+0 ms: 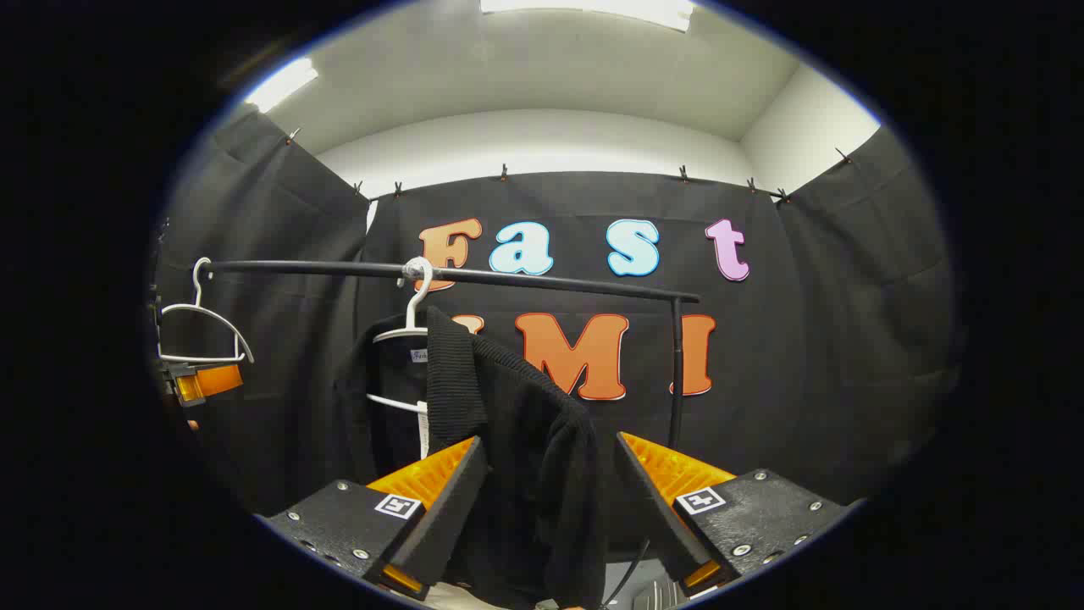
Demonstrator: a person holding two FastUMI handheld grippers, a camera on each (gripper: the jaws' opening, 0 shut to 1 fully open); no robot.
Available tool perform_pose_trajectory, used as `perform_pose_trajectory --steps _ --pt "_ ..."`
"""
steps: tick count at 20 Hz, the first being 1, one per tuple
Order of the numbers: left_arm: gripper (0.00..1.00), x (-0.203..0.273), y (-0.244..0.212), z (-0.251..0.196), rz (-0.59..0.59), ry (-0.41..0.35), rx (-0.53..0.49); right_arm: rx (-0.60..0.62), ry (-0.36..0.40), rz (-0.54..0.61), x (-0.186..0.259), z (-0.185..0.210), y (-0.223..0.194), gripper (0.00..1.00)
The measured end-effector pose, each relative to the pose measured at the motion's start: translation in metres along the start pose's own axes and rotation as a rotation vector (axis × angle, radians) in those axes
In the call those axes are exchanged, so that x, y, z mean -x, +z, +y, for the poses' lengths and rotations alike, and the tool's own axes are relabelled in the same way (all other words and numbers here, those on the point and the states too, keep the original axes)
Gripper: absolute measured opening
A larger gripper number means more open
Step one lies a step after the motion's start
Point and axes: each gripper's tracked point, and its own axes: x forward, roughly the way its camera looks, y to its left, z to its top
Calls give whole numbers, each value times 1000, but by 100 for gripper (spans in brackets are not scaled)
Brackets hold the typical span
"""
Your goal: Grasp the clothes on the hanger with both hands and then place them into the laundry hamper below.
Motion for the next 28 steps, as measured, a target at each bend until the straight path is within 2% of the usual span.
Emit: perform_pose_trajectory --steps 2,3,5,6,7,8,9,10,11,12,14,15,16,18,19,20,27,28 --pt "96 5 6 -4 -7 -3 -16 2 -4 0 4 -3 5 99" --pt "100 7 9 -6 -12 -9 -17 5 -12 -6 7 -5 10 99" --pt "96 12 15 -9 -25 -17 -5 17 -25 -15 14 -10 16 100" --pt "96 15 18 -11 -30 -26 8 28 -24 -13 17 -9 16 94" --pt "99 17 20 -14 -35 -40 21 38 -21 -11 20 -9 17 94" --pt "94 18 21 -16 -36 -53 35 47 -20 -12 21 -8 18 94" --pt "94 19 19 -15 -29 -59 48 54 -20 -13 23 -8 19 94" --pt "93 19 17 -14 -23 -58 51 58 -20 -15 24 -7 20 99" --pt "93 19 15 -10 -16 -51 47 59 -17 -16 25 -5 20 94" --pt "96 18 13 -7 -8 -43 39 56 -14 -15 25 -4 18 94" --pt "96 16 10 -4 1 -35 33 46 -5 -9 25 -2 15 94" --pt "96 16 9 -2 2 -27 29 41 -1 -6 24 -1 12 99" --pt "96 15 10 2 -5 -13 17 40 3 -4 21 1 10 94" --pt "96 14 10 6 -18 7 -3 47 7 3 14 3 3 94" --pt "93 13 8 5 -15 4 0 50 8 12 11 4 -3 94" --pt "96 13 7 4 -14 2 6 51 10 22 8 6 -10 94" --pt "96 19 2 9 -4 2 -1 5 37 76 -8 23 -48 94" --pt "100 20 3 10 -5 6 1 -2 45 81 -10 28 -53 94"
